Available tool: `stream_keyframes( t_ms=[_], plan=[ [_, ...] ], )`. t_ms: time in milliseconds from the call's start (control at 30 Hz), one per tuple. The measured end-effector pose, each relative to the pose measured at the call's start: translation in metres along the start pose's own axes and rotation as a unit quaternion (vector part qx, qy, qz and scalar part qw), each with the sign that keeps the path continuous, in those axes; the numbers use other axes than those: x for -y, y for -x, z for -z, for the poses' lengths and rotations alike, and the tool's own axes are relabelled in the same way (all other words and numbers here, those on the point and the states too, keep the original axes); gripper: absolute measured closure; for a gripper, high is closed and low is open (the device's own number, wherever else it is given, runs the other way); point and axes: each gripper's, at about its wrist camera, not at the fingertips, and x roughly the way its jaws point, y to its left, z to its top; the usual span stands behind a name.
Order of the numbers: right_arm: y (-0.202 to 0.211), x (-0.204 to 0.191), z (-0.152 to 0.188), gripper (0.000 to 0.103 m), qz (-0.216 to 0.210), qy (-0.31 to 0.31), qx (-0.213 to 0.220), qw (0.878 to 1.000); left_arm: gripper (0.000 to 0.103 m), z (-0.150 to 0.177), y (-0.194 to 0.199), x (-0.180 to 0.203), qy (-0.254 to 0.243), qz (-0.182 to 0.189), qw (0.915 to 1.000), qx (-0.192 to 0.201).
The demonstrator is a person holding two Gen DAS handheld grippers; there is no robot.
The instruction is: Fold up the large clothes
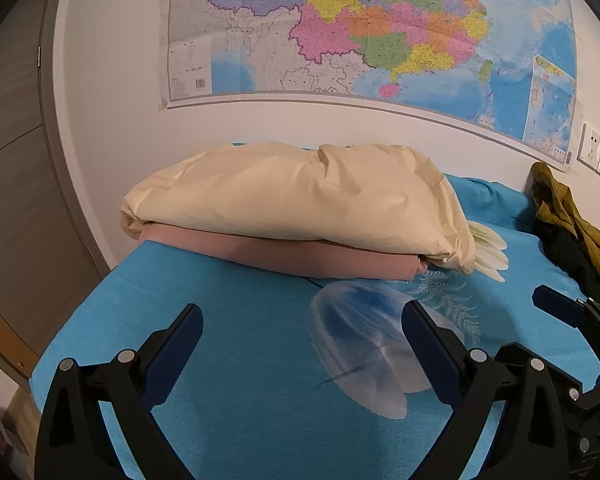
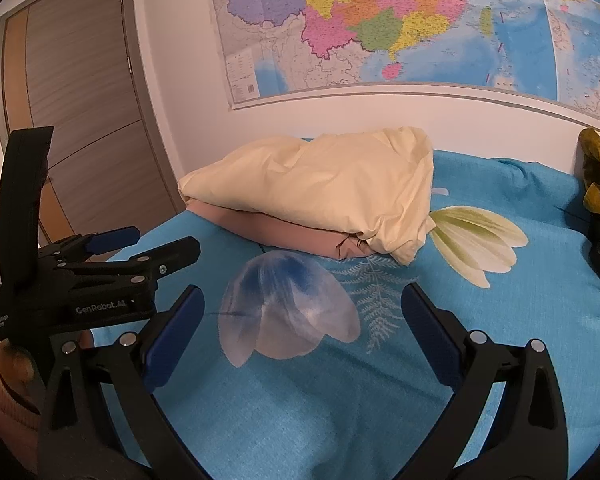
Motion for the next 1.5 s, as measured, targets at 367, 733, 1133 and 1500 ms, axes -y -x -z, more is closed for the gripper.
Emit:
stream_keyframes(
  t_ms=[367,733,1133,1500],
  plan=[
    [0.0011,0.0005,0.0017,0.006,-0.002,-0.003,-0.002,1.0,0.007,0.0024,0.0006,0.0023,-0.003,0.001,1.0,0.001],
    [0.0032,0.0017,0.0034,0.006,-0.002,-0.005,0.0,1.0,0.007,0.0041,0.0023,0.0041,-0.002,0.001,1.0,-0.001],
    [0.0028,0.002,0.0043,0.006,-0.002,-0.006,-0.002,1.0,0.007,0.0059,0.0033,0.0061,-0.004,0.002,1.0,0.0],
    [0.0036,0.0018,0.0056,0.006,0.001,-0.01,-0.002,1.0,0.007,0.0071,0.0029,0.0092,-0.005,0.002,1.0,-0.002]
  ],
)
